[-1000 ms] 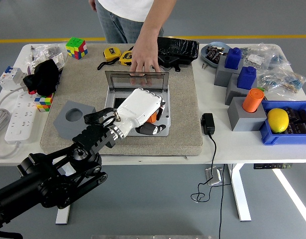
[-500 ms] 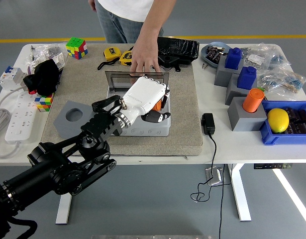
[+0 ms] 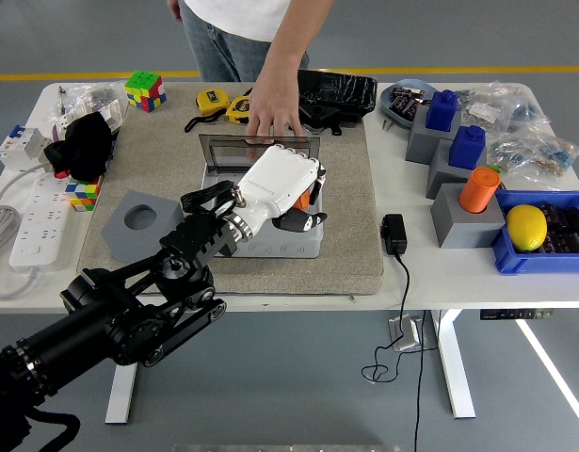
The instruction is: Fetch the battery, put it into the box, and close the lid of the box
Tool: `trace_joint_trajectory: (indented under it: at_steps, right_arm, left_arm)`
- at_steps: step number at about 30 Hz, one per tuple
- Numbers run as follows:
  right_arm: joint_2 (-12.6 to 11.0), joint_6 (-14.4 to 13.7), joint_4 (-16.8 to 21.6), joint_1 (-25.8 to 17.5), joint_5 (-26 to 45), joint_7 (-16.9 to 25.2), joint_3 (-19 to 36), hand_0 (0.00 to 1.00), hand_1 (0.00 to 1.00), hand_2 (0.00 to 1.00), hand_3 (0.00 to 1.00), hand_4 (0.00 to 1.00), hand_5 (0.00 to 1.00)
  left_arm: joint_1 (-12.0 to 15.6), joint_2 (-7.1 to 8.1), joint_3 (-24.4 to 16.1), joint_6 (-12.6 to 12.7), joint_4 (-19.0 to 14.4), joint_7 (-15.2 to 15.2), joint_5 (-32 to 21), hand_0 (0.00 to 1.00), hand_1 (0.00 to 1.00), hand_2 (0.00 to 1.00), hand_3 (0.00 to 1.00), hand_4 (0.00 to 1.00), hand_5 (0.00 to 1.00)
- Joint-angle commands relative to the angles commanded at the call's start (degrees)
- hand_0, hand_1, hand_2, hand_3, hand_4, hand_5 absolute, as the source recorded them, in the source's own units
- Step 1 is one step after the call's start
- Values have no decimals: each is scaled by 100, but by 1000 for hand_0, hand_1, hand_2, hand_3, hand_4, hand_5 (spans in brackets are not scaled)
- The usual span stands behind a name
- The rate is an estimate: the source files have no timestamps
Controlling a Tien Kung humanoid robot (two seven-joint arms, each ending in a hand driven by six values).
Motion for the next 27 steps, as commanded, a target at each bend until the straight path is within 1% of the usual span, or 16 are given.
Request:
trace_joint_trajectory:
  at_steps: [5,7,11,15,19,21,26,27]
  right_arm:
    - [6,60,0,-146,198,-23,-397,856,791,743,777,998,998]
    - [-13,97,0,-225,342,-50,-699,856,791,743,777,998,998]
    - [-40,135,0,-309,490,-78,-1060,855,792,743,777,998,998]
    - [-46,139,0,-332,519,-71,-1092,856,792,743,776,998,998]
    - [-60,130,0,-303,639,-30,-1170,856,792,743,776,998,998]
    - [-62,122,0,-290,667,-15,-1170,856,792,743,776,998,998]
    - [-76,113,0,-271,736,6,-1211,856,792,743,776,998,998]
    - [-79,111,0,-270,749,9,-1219,856,792,743,778,998,998]
  left_arm:
    - [-47,-25,-28,24,15,-13,0,117,95,116,112,633,190]
    - [-86,-33,-36,27,25,-16,0,117,95,116,112,633,190]
    - [-128,-61,-48,57,142,-55,0,117,95,116,112,630,193]
    - [-135,-104,-50,117,266,-135,0,117,95,116,113,632,198]
    - [-127,-106,3,110,282,-157,-7,117,95,116,113,632,198]
    - [-118,-106,11,68,299,-169,-50,128,107,132,132,640,215]
    - [-104,-99,-26,-35,421,-279,-263,128,107,132,132,640,215]
    - [-98,-93,-43,-71,444,-305,-333,173,147,160,180,858,566]
